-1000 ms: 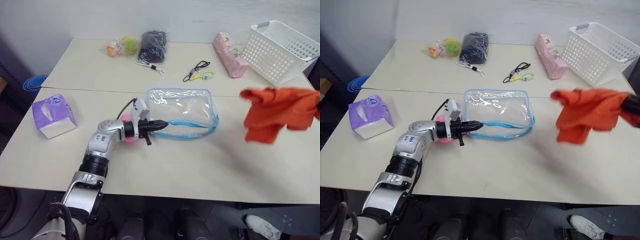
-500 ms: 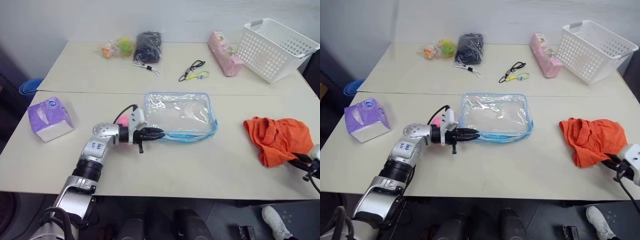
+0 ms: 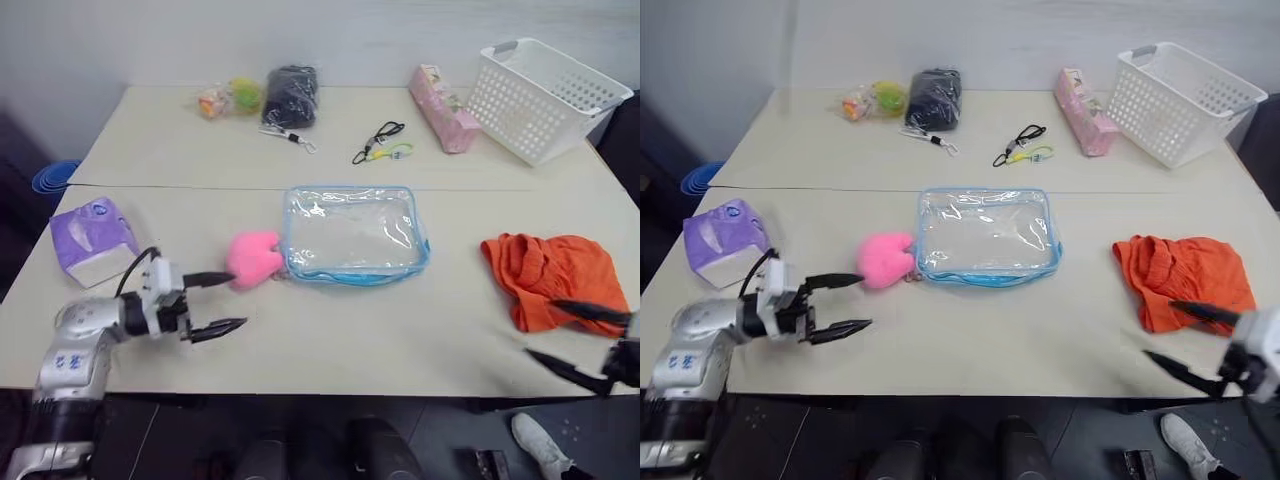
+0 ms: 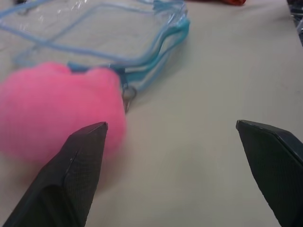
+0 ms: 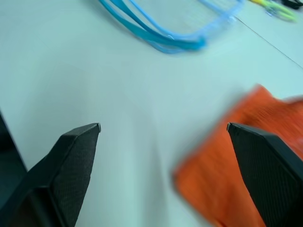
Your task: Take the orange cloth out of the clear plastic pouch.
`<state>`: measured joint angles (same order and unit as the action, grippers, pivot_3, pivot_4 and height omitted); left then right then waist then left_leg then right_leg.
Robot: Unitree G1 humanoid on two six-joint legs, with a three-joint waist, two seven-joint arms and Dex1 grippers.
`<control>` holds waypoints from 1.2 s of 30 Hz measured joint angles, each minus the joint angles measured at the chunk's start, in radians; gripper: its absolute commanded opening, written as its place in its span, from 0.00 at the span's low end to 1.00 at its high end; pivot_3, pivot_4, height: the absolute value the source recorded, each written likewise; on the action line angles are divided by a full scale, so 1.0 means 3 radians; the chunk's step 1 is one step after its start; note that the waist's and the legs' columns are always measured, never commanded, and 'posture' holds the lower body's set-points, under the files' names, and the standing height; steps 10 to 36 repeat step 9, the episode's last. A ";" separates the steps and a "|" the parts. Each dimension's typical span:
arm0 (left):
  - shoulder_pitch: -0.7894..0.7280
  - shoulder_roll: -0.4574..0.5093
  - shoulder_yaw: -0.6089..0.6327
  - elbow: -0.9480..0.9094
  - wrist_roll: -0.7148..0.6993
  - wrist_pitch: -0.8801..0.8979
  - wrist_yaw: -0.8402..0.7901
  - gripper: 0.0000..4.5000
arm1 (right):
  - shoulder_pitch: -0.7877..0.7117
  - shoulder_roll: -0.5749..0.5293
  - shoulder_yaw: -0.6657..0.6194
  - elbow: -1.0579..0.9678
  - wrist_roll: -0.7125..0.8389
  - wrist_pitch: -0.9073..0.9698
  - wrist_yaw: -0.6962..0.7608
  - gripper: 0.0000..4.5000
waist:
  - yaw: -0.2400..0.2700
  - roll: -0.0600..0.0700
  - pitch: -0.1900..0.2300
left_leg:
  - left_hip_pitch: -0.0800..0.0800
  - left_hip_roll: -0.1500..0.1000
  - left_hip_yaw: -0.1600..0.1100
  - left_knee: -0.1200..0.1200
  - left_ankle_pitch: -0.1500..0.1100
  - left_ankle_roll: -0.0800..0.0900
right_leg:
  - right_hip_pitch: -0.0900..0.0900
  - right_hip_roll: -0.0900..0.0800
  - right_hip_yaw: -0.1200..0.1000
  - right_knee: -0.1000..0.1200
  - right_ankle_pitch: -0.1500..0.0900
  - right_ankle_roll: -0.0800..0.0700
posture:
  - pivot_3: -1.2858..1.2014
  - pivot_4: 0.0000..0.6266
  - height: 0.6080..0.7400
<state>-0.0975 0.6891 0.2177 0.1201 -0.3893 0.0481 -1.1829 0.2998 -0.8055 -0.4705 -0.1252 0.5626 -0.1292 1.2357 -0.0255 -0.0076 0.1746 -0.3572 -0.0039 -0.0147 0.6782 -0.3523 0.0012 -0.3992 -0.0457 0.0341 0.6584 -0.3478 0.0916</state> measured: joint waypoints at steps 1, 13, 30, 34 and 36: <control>0.0080 -0.0003 0.0016 0.0015 0.0020 -0.0057 0.0042 0.99 | -0.0048 0.0065 0.0119 -0.0066 -0.0027 -0.0031 -0.0004 1.00 | 0.0009 0.0003 0.0003 | 0.0003 -0.0001 -0.0002 -0.0001 -0.0001 0.0002 | 0.0008 -0.0002 -0.0003 -0.0005 -0.0001 -0.0001 | 0.52 0.24 1.00; 0.0705 -0.0030 0.0097 -0.0404 0.0204 -0.0485 0.0260 0.99 | -0.0491 0.0565 0.0740 0.0439 -0.0609 -0.0796 -0.0078 1.00 | 0.0077 0.0002 0.0002 | 0.0016 -0.0003 -0.0003 -0.0022 -0.0004 0.0002 | 0.0019 -0.0007 -0.0007 -0.0020 -0.0002 -0.0004 | 0.52 0.24 1.00; 0.0705 -0.0030 0.0097 -0.0404 0.0204 -0.0485 0.0260 0.99 | -0.0491 0.0565 0.0740 0.0439 -0.0609 -0.0796 -0.0078 1.00 | 0.0077 0.0002 0.0002 | 0.0016 -0.0003 -0.0003 -0.0022 -0.0004 0.0002 | 0.0019 -0.0007 -0.0007 -0.0020 -0.0002 -0.0004 | 0.52 0.24 1.00; 0.0705 -0.0030 0.0097 -0.0404 0.0204 -0.0485 0.0260 0.99 | -0.0491 0.0565 0.0740 0.0439 -0.0609 -0.0796 -0.0078 1.00 | 0.0077 0.0002 0.0002 | 0.0016 -0.0003 -0.0003 -0.0022 -0.0004 0.0002 | 0.0019 -0.0007 -0.0007 -0.0020 -0.0002 -0.0004 | 0.52 0.24 1.00; 0.0705 -0.0030 0.0097 -0.0404 0.0204 -0.0485 0.0260 0.99 | -0.0491 0.0565 0.0740 0.0439 -0.0609 -0.0796 -0.0078 1.00 | 0.0077 0.0002 0.0002 | 0.0016 -0.0003 -0.0003 -0.0022 -0.0004 0.0002 | 0.0019 -0.0007 -0.0007 -0.0020 -0.0002 -0.0004 | 0.52 0.24 1.00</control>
